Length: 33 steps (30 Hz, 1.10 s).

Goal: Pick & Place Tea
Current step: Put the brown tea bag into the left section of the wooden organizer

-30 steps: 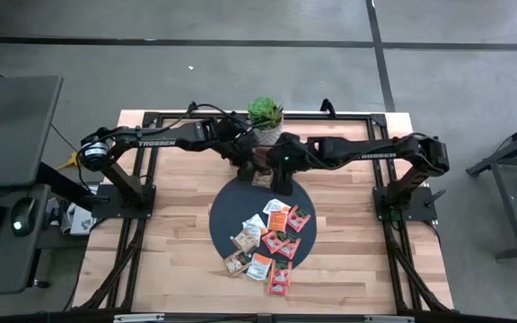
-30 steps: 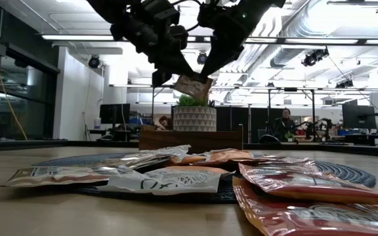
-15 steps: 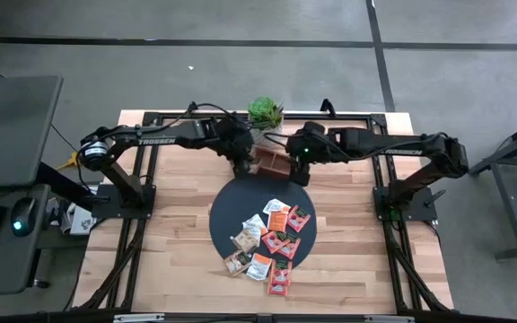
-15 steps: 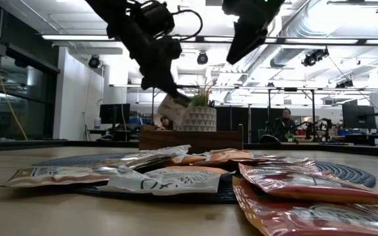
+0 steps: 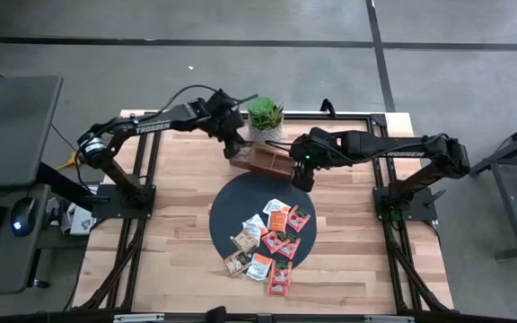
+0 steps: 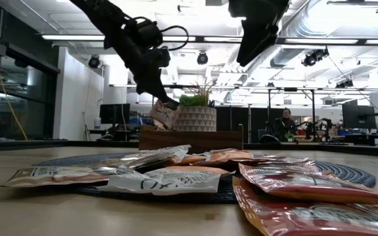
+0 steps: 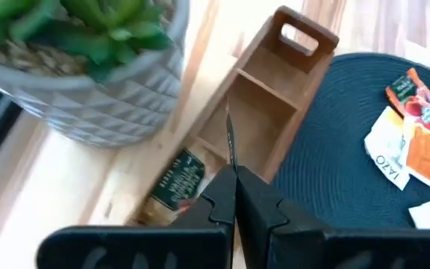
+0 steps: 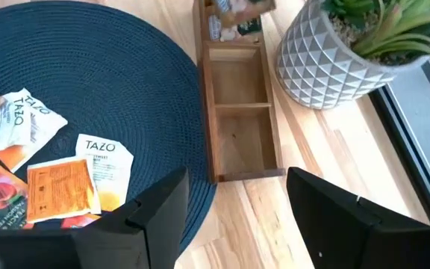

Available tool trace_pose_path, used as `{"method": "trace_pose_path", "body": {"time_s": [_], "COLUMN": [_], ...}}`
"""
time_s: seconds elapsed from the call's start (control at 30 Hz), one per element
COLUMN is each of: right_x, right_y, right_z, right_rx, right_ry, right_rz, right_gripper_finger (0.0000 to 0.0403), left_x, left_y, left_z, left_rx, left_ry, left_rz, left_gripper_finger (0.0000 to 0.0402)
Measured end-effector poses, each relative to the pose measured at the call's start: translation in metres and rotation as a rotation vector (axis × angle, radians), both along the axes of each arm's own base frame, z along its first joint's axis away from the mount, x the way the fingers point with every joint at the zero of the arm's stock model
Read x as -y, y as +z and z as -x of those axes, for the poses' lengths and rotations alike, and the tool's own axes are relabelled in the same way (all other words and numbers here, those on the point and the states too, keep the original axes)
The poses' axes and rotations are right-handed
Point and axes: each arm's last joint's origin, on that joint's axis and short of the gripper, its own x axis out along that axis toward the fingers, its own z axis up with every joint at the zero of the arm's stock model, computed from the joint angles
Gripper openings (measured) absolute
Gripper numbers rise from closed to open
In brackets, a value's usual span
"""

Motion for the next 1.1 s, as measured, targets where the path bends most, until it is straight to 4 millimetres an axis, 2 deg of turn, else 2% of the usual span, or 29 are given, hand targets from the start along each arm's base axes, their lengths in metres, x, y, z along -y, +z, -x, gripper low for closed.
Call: {"method": "trace_pose_path", "body": {"time_s": [0.27,0.43,0.83,1.1], "right_x": [0.001,0.001,-0.004,-0.004], "right_y": [0.000,0.001,0.000,0.000], "right_z": [0.000,-0.001,-0.001,-0.001], "right_rx": [0.018,0.038,0.064,0.070], "right_ry": [-0.065,-0.088,-0.142,-0.158], "right_rz": [-0.012,-0.031,-0.071,-0.081], "right_gripper_finger": [0.0224,0.0224,0.0225,0.0225], "left_x": [-0.021,-0.024,-0.032,-0.033], "left_y": [0.001,-0.010,-0.040,-0.042], "left_z": [0.014,0.007,-0.004,-0.004], "left_rx": [0.062,0.067,0.020,0.001], "left_ry": [-0.066,-0.134,-0.168,-0.174], "left_rz": [0.019,0.003,0.027,0.002], "left_gripper_finger": [0.0000,0.0000,0.0000,0.0000]}}
